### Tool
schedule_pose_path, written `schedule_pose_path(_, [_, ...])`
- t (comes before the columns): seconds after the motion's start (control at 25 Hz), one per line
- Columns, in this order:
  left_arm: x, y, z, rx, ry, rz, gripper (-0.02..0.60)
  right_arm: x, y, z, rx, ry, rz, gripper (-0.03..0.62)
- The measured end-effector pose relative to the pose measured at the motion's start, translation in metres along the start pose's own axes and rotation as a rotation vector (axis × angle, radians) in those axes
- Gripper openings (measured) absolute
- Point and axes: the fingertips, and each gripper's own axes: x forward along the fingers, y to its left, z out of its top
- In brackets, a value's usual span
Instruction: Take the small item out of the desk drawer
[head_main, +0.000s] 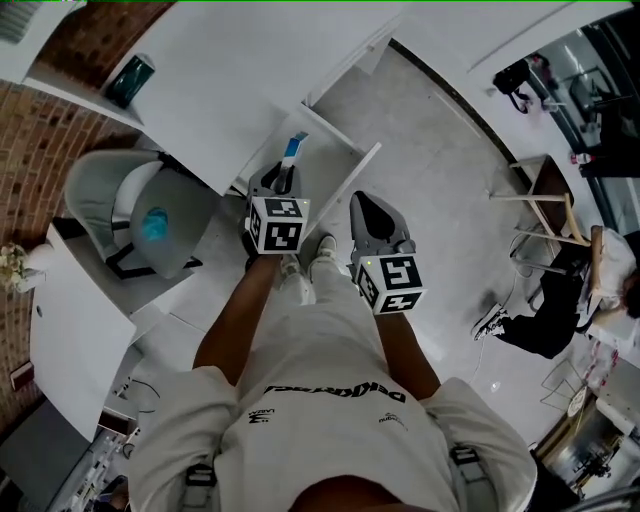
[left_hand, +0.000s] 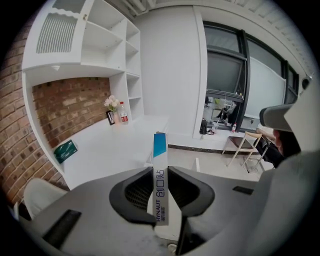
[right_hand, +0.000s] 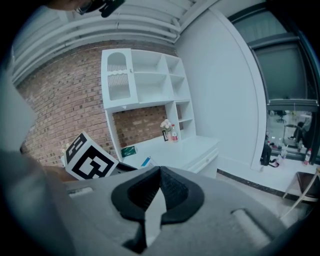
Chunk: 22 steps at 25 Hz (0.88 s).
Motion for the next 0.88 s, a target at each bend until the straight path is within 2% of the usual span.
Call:
schedule_pose_path(0.44, [-0.081, -0.006, 0.040, -0.042, -0.149, 0.005, 0.084, -0.028, 0.027, 0.037, -0.036, -0.078, 0.008, -0.002])
schedule_pose_path(0.68, [-0.124, -0.010, 0.069, -0.041, -0.254, 0.014, 0.084, -0.046, 0.038, 0.057, -0.060, -0.117, 0.022, -0.002])
schedule_pose_path(0.88, [-0.155, -0.013, 0.097, -0.046, -0.373, 0.014, 0.084, -0.052, 0.044, 0.074, -0.077, -0.149, 0.033, -0.002])
